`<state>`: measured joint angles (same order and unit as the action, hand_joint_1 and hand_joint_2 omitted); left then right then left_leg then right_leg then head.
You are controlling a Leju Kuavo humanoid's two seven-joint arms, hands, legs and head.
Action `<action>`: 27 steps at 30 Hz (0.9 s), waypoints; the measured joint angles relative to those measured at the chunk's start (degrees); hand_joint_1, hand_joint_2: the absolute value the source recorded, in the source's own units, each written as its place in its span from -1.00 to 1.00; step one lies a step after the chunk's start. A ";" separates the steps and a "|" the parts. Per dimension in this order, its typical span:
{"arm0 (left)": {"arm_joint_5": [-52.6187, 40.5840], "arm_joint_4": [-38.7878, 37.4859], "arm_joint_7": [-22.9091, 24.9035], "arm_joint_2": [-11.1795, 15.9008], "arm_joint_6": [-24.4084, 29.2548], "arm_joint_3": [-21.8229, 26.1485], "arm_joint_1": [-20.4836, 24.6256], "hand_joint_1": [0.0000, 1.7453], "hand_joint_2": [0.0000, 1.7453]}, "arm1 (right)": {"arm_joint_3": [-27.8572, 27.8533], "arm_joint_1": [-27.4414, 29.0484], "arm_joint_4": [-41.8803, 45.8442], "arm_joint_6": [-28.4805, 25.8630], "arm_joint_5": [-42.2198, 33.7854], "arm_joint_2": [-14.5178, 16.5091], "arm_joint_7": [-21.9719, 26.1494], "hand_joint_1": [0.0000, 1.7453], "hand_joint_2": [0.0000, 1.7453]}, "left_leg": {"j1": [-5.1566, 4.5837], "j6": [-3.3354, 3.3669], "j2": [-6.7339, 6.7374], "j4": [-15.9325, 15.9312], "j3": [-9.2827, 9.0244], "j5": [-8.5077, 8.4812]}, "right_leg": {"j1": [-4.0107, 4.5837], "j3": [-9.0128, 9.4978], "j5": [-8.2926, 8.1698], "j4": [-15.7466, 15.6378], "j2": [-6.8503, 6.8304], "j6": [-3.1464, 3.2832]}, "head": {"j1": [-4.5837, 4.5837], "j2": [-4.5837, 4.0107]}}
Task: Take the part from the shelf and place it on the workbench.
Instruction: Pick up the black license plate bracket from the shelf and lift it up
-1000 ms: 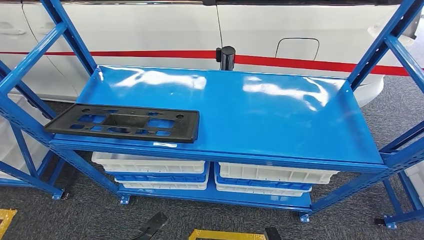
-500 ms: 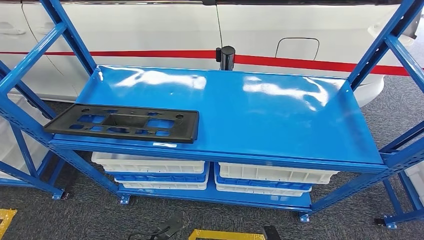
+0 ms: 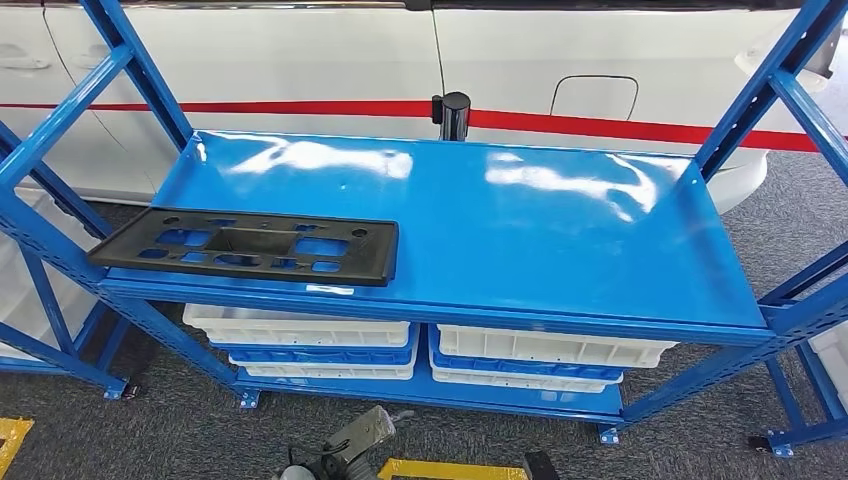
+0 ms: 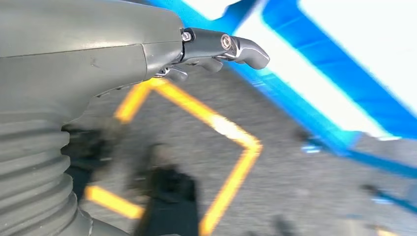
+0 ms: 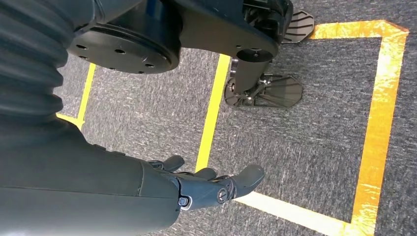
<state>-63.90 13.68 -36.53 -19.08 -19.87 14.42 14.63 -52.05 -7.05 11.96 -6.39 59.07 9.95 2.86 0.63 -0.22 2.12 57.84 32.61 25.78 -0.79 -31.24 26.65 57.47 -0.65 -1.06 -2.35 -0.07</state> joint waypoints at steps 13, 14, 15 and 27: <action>30.18 10.50 -3.65 0.20 -6.01 -34.05 1.81 -1.00 1.00 | -0.33 -0.05 -0.01 0.13 1.61 0.02 0.22 -1.00 1.00 | 0.00 0.01 -0.01 0.00 0.02 -0.01 | 0.00 0.01 0.00 0.00 -0.01 0.00 | -0.01 0.00; 32.62 11.83 -3.67 0.40 -6.70 -36.79 1.86 -1.00 1.00 | -0.36 -0.05 -0.02 0.17 1.74 0.02 0.22 -1.00 1.00 | 0.00 0.01 -0.01 0.00 0.02 -0.01 | 0.00 0.01 0.00 0.00 -0.01 0.00 | -0.01 0.00; 34.92 13.22 -3.67 0.60 -7.35 -39.36 1.90 -1.00 1.00 | -0.38 -0.05 -0.02 0.22 1.88 0.02 0.21 -1.00 1.00 | 0.00 0.01 -0.01 0.00 0.03 -0.01 | 0.00 0.01 0.00 0.00 -0.01 0.00 | -0.01 0.00; 56.28 31.29 -3.58 3.10 -5.98 -58.28 1.91 -1.00 1.00 | -1.88 0.00 -0.02 -0.16 0.99 0.15 1.21 -1.00 1.00 | 0.00 0.01 -0.02 0.00 0.03 -0.01 | 0.00 0.01 0.00 0.00 -0.01 -0.01 | 0.00 0.00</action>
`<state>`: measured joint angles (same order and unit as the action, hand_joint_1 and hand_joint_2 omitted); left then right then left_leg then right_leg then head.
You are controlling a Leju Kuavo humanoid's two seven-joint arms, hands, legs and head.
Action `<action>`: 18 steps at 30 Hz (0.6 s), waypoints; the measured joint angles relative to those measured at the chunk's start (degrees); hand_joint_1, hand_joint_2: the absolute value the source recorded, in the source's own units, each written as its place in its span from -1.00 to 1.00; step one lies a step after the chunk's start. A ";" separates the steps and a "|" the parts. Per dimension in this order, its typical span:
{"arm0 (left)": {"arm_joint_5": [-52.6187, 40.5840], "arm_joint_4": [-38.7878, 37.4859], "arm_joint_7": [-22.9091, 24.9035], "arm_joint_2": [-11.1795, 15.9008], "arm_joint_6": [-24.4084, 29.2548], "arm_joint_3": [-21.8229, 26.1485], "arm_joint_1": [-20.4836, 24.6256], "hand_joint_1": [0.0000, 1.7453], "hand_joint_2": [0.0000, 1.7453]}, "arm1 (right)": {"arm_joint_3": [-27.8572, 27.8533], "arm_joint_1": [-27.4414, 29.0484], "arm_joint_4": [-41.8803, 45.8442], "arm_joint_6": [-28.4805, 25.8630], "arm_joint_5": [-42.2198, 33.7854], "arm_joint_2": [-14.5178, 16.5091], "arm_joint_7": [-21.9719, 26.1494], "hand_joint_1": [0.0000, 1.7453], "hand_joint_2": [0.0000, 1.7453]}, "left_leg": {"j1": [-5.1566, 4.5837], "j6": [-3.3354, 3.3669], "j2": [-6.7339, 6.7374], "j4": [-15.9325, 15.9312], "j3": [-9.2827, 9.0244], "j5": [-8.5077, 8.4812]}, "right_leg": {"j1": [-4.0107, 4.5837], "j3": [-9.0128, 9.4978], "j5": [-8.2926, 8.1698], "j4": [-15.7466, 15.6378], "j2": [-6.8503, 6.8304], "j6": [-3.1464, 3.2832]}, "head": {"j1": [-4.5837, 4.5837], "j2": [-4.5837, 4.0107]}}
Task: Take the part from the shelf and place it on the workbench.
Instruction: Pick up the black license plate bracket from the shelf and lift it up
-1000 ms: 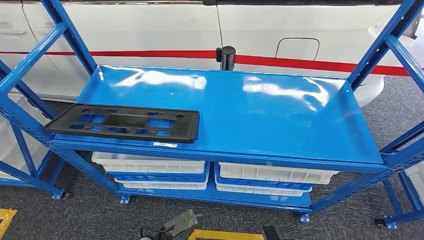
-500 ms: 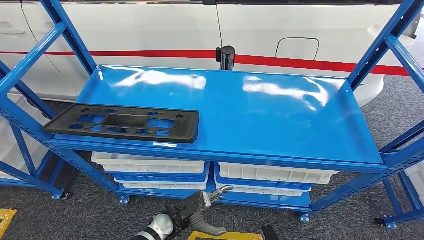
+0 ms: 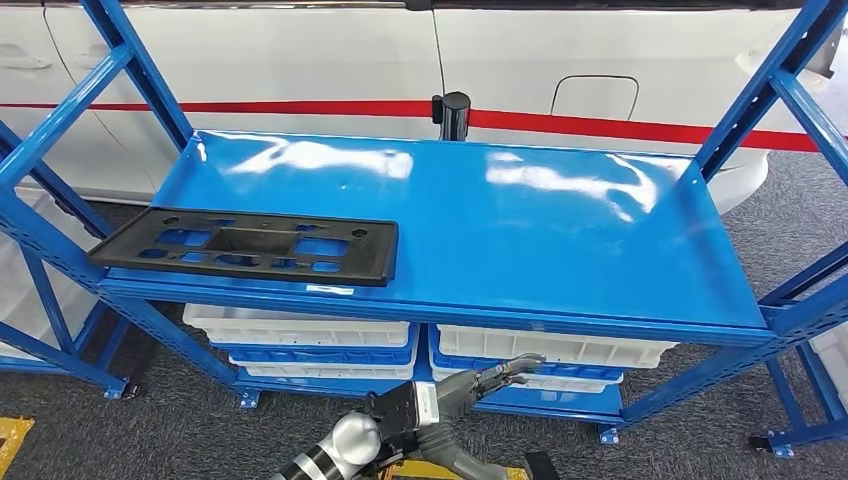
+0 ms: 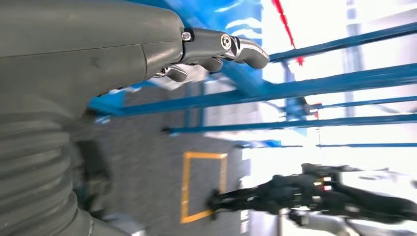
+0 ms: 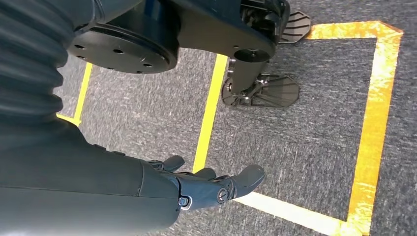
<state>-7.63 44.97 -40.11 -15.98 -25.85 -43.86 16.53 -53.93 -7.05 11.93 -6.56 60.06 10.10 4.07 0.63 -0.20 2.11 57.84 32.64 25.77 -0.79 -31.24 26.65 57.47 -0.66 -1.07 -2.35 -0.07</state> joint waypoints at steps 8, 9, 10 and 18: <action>3.44 13.05 2.60 1.81 6.68 -1.79 -2.35 -1.00 1.00 | -1.90 0.62 0.00 -0.61 -1.48 0.00 0.98 -1.00 1.00 | 0.00 0.00 0.00 0.00 0.00 0.00 | 0.00 -0.01 0.00 0.00 0.00 0.00 | -0.01 0.00; 3.26 14.43 3.03 2.01 7.81 -1.80 -2.79 -1.00 1.00 | -2.14 0.76 0.00 -0.63 -1.64 0.00 1.12 -1.00 1.00 | 0.00 0.00 0.00 0.00 0.01 0.00 | 0.00 -0.01 0.00 0.00 0.00 0.00 | -0.01 0.00; 3.05 15.73 3.38 2.19 8.69 -1.82 -3.21 -1.00 1.00 | -2.36 0.89 0.00 -0.66 -1.74 0.00 1.24 -1.00 1.00 | 0.00 0.00 0.00 0.00 0.01 0.00 | 0.00 -0.02 0.00 0.00 0.00 0.00 | -0.01 0.00; -5.40 22.49 5.97 3.70 25.42 -1.38 -5.56 -1.00 1.00 | -3.84 1.34 0.00 -1.34 -3.21 0.01 1.51 -1.00 1.00 | 0.00 0.00 0.01 0.00 0.01 0.00 | 0.00 0.00 0.00 0.00 0.01 0.00 | 0.01 0.00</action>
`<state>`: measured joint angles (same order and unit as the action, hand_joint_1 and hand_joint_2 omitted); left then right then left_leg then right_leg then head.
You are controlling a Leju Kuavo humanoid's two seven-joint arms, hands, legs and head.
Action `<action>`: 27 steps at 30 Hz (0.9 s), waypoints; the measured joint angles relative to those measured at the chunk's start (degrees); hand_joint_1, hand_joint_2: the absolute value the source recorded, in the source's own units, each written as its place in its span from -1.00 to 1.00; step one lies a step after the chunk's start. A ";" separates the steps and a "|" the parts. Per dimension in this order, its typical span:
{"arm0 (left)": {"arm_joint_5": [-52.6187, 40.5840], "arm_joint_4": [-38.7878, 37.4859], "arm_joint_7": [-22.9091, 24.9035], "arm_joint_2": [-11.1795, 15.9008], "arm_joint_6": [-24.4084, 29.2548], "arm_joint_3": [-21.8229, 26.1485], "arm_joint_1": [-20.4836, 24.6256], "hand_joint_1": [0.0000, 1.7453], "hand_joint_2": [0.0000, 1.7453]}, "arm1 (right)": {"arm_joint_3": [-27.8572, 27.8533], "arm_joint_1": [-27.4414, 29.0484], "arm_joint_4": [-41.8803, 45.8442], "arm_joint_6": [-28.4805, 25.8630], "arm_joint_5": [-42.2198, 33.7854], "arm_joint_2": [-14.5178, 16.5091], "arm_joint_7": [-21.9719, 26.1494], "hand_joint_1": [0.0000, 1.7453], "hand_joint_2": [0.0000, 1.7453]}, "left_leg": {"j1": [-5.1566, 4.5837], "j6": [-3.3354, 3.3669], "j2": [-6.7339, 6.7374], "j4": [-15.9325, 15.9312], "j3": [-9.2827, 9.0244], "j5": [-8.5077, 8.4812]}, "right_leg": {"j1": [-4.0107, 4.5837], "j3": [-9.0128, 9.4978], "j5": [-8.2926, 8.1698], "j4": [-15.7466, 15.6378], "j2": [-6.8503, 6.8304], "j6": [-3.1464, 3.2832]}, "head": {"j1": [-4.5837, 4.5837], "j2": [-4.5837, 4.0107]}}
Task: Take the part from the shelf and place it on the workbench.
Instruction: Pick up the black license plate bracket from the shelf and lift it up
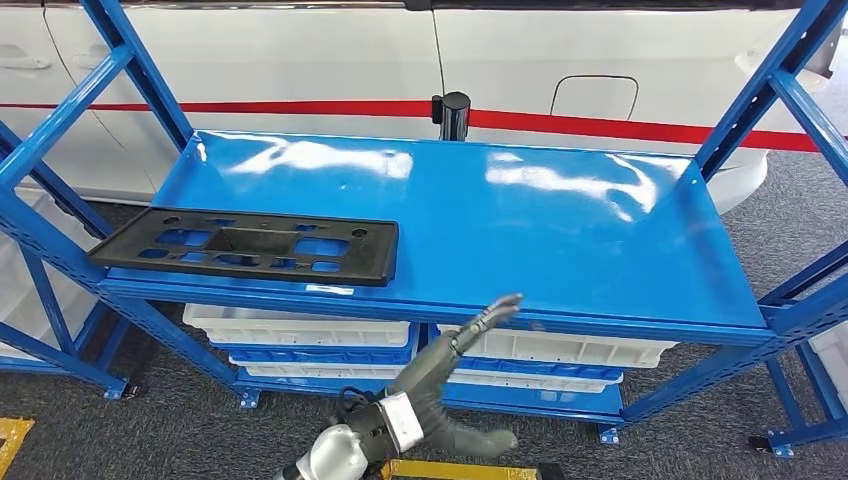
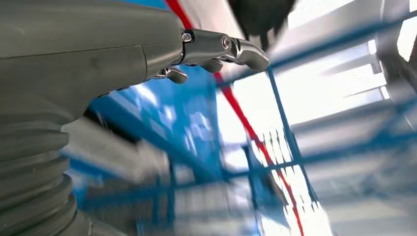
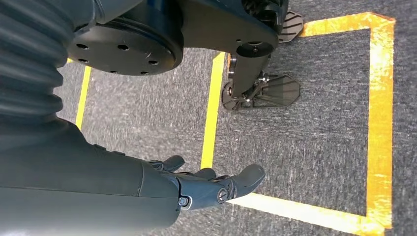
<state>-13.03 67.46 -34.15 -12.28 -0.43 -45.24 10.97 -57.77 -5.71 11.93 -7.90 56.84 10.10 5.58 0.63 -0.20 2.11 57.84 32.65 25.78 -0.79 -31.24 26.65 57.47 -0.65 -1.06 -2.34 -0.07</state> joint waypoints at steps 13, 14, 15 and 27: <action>-34.04 7.33 10.85 4.00 36.63 7.65 -5.84 -1.00 1.00 | -3.34 0.36 0.00 -1.02 -1.85 0.15 -0.01 -1.00 1.00 | 0.00 0.00 0.00 -0.01 0.01 0.00 | 0.01 -0.02 0.01 0.01 0.00 0.00 | 0.00 0.00; -34.73 7.48 11.12 4.13 37.08 7.87 -6.03 -1.00 1.00 | -3.42 0.36 0.00 -1.02 -1.85 0.20 -0.01 -1.00 1.00 | -0.01 0.00 0.00 -0.01 0.02 0.00 | 0.01 -0.02 0.01 0.01 0.00 0.00 | 0.00 0.00; -35.70 7.59 11.52 4.23 37.75 8.13 -6.22 -1.00 1.00 | -3.51 0.35 0.00 -1.02 -1.85 0.25 -0.01 -1.00 1.00 | -0.01 0.00 0.00 -0.01 0.02 0.00 | 0.01 -0.02 0.01 0.00 0.00 0.00 | 0.01 0.00; -40.69 9.42 12.96 4.78 40.52 14.57 -8.84 -1.00 1.00 | -3.84 0.37 0.00 -1.03 -1.51 0.32 -0.03 -1.00 1.00 | 0.00 0.00 0.00 -0.01 0.00 0.00 | 0.01 -0.01 0.01 0.00 0.00 0.00 | -0.01 0.00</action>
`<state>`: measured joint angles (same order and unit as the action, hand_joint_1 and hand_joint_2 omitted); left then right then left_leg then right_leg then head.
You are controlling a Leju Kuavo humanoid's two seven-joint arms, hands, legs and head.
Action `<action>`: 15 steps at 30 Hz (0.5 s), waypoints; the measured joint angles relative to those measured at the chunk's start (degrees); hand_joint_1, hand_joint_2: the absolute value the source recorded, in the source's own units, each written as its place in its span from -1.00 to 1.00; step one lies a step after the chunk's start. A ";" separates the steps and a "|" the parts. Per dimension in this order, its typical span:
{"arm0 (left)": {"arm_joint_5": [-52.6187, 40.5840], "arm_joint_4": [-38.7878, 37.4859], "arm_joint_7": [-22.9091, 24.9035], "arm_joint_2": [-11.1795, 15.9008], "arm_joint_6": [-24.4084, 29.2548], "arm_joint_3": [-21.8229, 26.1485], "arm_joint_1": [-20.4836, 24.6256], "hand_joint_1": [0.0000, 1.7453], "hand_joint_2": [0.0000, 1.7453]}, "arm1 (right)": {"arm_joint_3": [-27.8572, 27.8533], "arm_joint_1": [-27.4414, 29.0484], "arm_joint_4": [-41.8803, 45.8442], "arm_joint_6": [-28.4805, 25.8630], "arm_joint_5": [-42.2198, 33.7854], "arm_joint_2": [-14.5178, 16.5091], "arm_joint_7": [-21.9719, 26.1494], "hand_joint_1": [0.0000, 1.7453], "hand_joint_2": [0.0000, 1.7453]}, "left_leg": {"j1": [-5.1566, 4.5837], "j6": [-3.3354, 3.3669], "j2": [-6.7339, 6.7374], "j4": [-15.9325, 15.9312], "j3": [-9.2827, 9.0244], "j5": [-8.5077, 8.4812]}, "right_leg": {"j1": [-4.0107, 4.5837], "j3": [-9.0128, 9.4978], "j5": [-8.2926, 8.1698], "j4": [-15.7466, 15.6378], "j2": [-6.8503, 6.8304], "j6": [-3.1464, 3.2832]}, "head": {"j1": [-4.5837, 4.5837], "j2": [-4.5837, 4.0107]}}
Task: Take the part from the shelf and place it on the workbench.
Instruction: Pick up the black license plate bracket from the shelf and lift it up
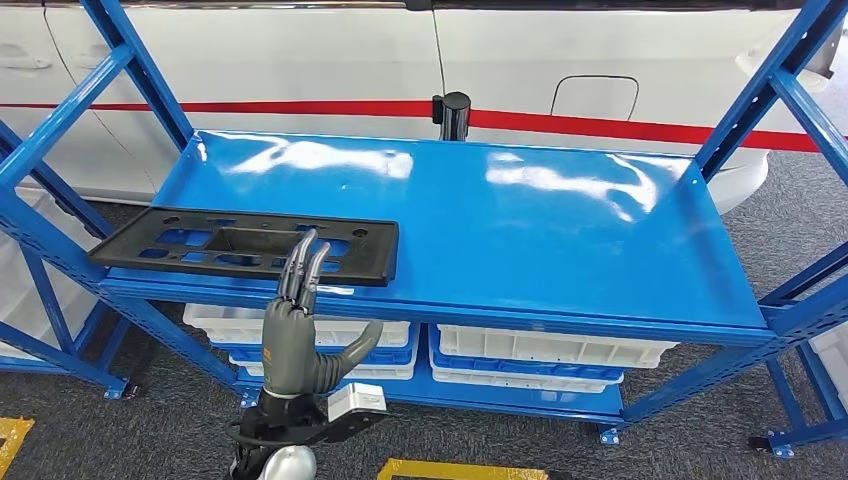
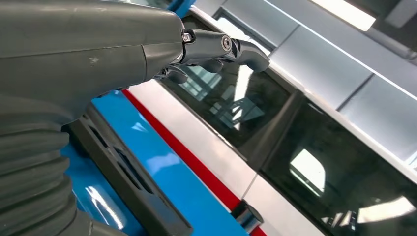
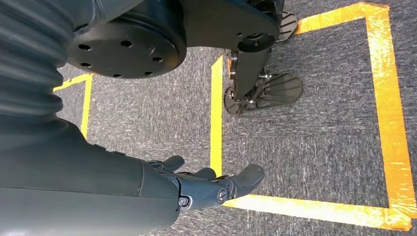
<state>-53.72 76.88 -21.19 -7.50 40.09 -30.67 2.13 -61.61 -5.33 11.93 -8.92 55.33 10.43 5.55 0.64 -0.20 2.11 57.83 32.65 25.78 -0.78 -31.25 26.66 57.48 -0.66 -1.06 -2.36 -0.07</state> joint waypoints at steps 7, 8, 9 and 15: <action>-1.62 -0.66 0.45 0.04 0.02 3.26 -0.31 -1.00 1.00 | 0.00 0.00 0.00 0.00 0.17 0.00 -0.02 -1.00 1.00 | 0.00 0.00 0.00 0.00 0.00 0.00 | 0.00 -0.01 0.00 0.00 0.00 0.00 | 0.02 0.00; -1.72 -0.78 0.58 0.04 0.02 3.64 -0.35 -1.00 1.00 | 0.00 -0.01 0.00 0.00 0.19 0.00 -0.02 -1.00 1.00 | 0.00 0.00 0.00 0.00 0.00 0.00 | 0.00 -0.01 0.00 0.00 0.00 0.00 | 0.02 0.00; -1.80 -0.94 0.76 0.04 0.02 4.00 -0.38 -1.00 1.00 | 0.00 -0.01 0.00 0.01 0.23 0.00 -0.02 -1.00 1.00 | 0.00 0.00 0.00 0.00 0.00 0.00 | 0.00 -0.01 0.00 0.00 0.00 0.00 | 0.02 0.00; -1.66 -2.98 1.76 0.16 -0.22 6.32 -0.24 -1.00 1.00 | -0.01 -0.01 0.00 0.16 0.63 0.00 -0.02 -1.00 1.00 | 0.00 0.00 0.00 0.00 0.00 0.00 | 0.00 0.00 0.00 0.00 0.00 0.00 | 0.02 0.00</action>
<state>-55.38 73.90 -19.43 -7.33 39.87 -24.35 1.89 -61.63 -5.35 11.93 -8.76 55.96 10.43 5.53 0.64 -0.20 2.11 57.83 32.65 25.78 -0.78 -31.26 26.66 57.48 -0.66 -1.06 -2.34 -0.07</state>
